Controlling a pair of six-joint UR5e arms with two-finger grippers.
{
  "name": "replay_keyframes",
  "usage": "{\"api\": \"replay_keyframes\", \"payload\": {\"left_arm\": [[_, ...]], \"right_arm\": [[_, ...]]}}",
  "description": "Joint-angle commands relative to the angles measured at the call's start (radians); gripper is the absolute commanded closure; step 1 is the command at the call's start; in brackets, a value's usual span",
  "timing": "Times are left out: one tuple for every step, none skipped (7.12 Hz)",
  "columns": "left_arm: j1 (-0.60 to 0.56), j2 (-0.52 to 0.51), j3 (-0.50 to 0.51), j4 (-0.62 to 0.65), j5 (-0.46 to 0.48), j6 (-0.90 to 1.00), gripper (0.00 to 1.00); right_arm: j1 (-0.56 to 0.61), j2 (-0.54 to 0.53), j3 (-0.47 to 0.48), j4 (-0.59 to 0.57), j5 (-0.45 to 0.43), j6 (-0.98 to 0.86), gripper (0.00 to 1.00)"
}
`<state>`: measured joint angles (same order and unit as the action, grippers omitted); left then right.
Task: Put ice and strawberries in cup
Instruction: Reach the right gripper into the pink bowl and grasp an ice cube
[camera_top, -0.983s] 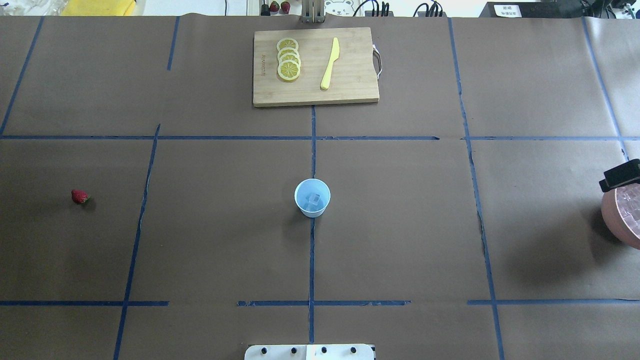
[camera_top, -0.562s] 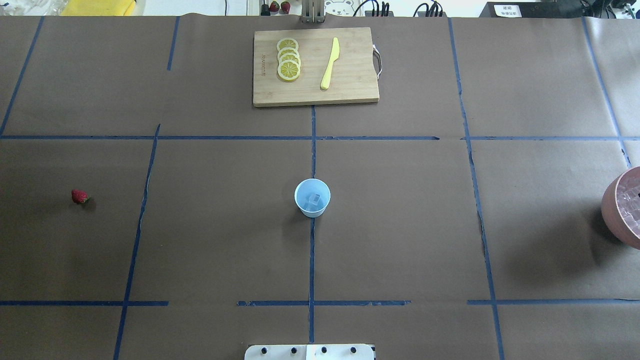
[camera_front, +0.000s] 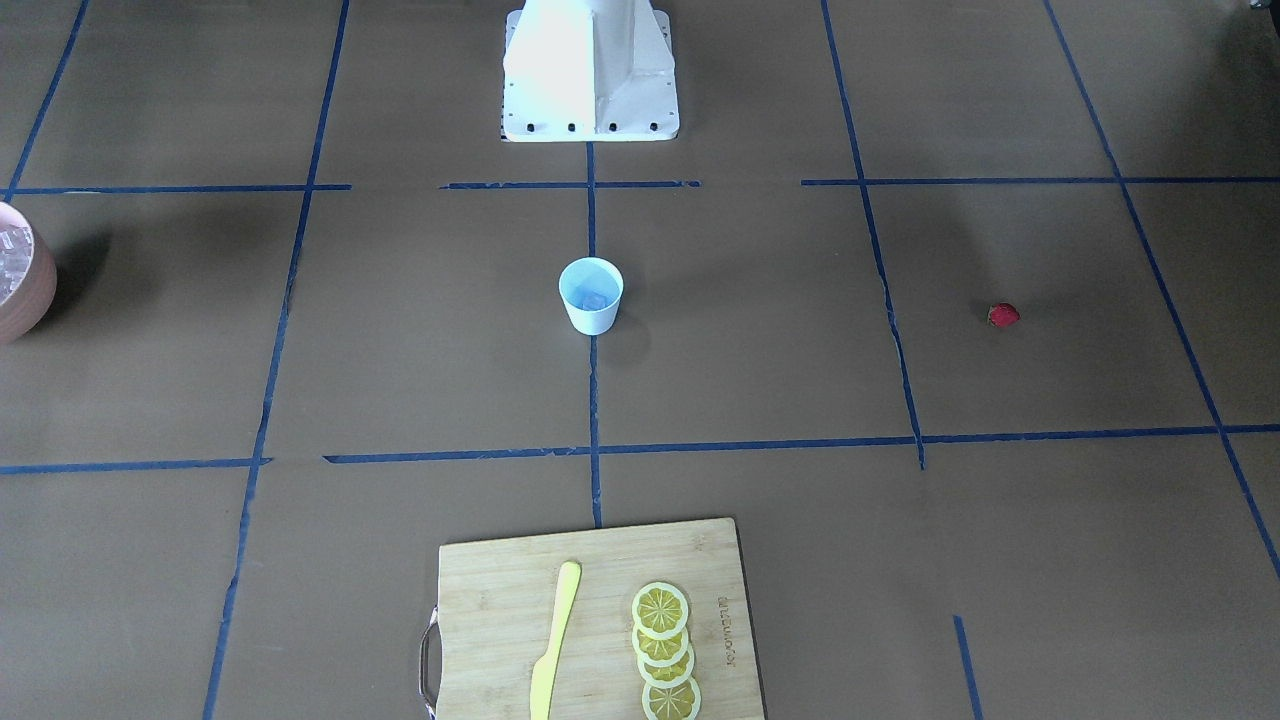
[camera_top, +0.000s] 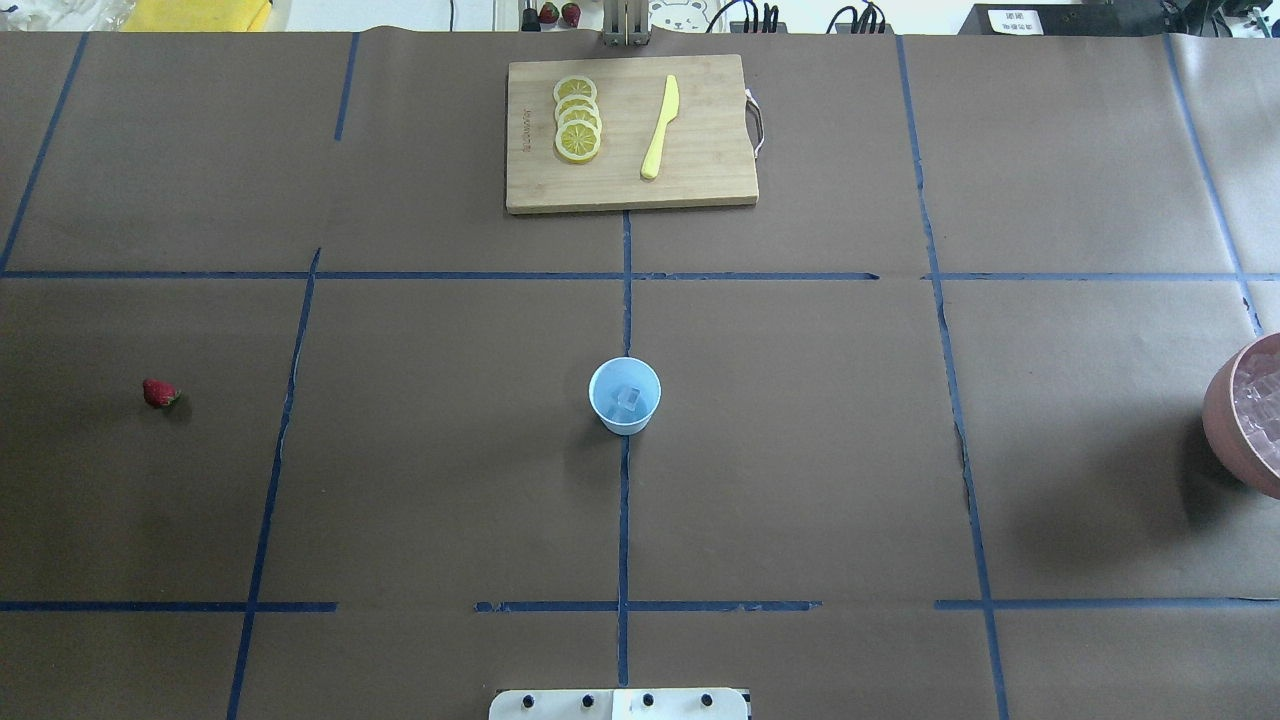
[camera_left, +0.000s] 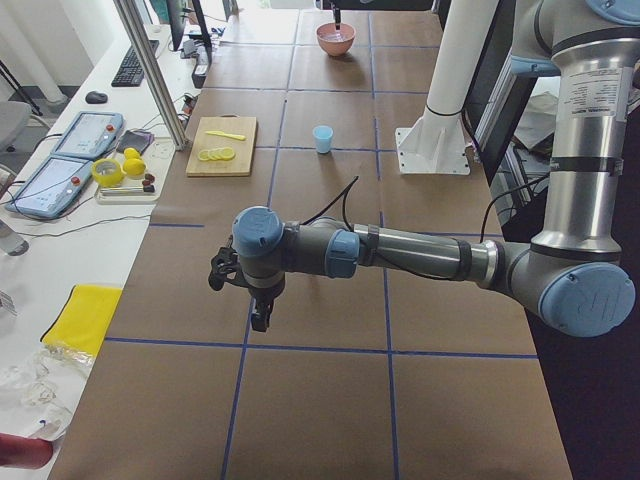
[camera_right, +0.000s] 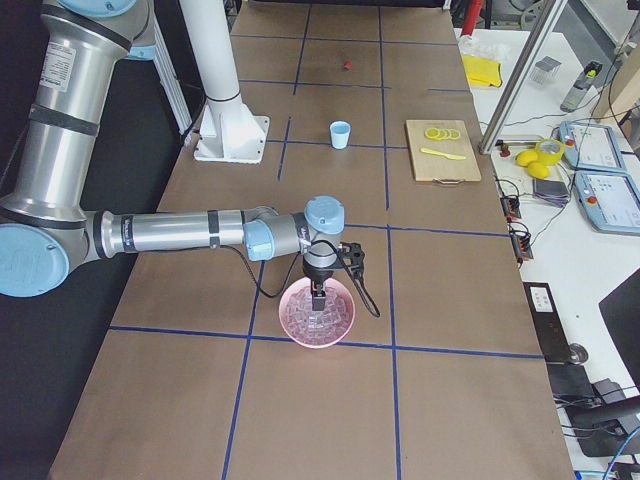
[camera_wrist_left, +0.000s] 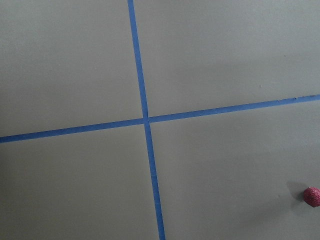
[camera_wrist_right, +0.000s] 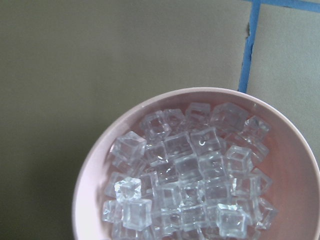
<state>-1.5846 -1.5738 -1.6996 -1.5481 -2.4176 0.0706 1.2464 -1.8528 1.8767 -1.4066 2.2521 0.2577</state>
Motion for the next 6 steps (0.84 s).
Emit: {"api": "replay_keyframes", "payload": {"left_arm": [[0.0, 0.003, -0.012, 0.002, 0.0, 0.0, 0.0], [0.0, 0.006, -0.021, 0.002, 0.0, 0.0, 0.0], [0.0, 0.006, -0.023, 0.002, 0.0, 0.0, 0.0], [0.0, 0.006, -0.023, 0.002, 0.0, 0.0, 0.0], [0.0, 0.006, -0.025, 0.002, 0.0, 0.0, 0.0], [0.0, 0.006, -0.025, 0.002, 0.0, 0.0, 0.0]], "right_arm": [[-0.001, 0.001, -0.057, 0.046, -0.016, -0.002, 0.02], [-0.001, 0.001, -0.068, 0.047, -0.017, -0.002, 0.05], [-0.001, 0.001, -0.082, 0.049, -0.022, -0.003, 0.1], [-0.001, 0.004, -0.085, 0.049, -0.034, -0.003, 0.18], [-0.001, 0.007, -0.088, 0.049, -0.054, -0.003, 0.2], [-0.002, 0.011, -0.093, 0.049, -0.057, -0.006, 0.2]]}}
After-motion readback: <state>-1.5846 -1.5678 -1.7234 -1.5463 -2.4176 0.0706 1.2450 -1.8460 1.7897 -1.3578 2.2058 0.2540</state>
